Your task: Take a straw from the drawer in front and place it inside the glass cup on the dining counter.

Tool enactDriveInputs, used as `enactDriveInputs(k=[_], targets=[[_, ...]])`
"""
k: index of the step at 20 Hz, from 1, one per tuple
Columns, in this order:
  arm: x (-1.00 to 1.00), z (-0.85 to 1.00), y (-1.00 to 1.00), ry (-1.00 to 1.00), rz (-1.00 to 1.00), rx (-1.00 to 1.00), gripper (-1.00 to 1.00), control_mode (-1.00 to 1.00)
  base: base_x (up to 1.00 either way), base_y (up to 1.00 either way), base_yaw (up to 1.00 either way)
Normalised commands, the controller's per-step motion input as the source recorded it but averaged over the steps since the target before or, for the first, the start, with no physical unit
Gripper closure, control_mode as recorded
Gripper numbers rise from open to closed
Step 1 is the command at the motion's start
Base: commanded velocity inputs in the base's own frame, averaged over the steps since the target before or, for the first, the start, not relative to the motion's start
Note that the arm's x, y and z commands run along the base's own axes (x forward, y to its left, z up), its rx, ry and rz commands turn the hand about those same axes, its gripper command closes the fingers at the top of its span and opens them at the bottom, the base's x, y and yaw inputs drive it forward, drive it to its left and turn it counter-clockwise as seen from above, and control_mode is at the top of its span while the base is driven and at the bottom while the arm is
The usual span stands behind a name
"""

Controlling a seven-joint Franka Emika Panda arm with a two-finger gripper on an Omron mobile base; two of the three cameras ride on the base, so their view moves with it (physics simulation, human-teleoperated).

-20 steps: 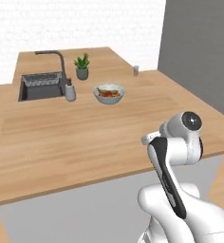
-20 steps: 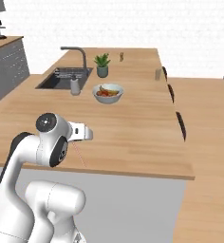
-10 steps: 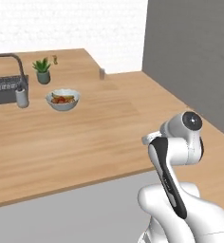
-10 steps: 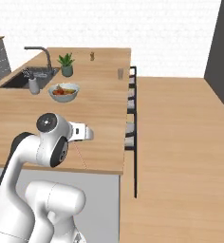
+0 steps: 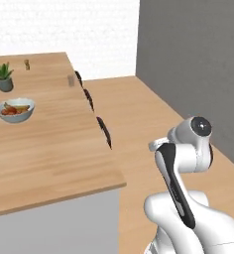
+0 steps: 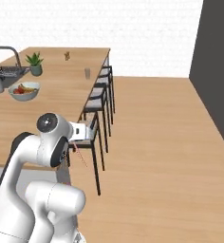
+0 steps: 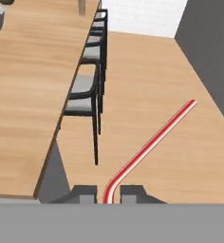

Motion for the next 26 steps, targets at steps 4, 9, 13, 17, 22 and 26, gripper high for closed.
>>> enactDriveInputs(k=[4,9,13,17,22,26], targets=[[0.0,0.0,0.0,0.0,0.0,0.0,1.0,1.0,0.56,-0.89,0.21],[0.0,0.0,0.0,0.0,0.0,0.0,1.0,1.0,0.87,-0.57,0.29],[0.0,0.0,0.0,0.0,0.0,0.0,1.0,1.0,0.96,-0.47,0.32],[0.0,0.0,0.0,0.0,0.0,0.0,1.0,1.0,0.87,-0.66,0.32],[0.0,0.0,0.0,0.0,0.0,0.0,1.0,1.0,0.79,-0.74,0.3],[0.0,0.0,0.0,0.0,0.0,0.0,1.0,1.0,0.74,-0.66,0.31]])
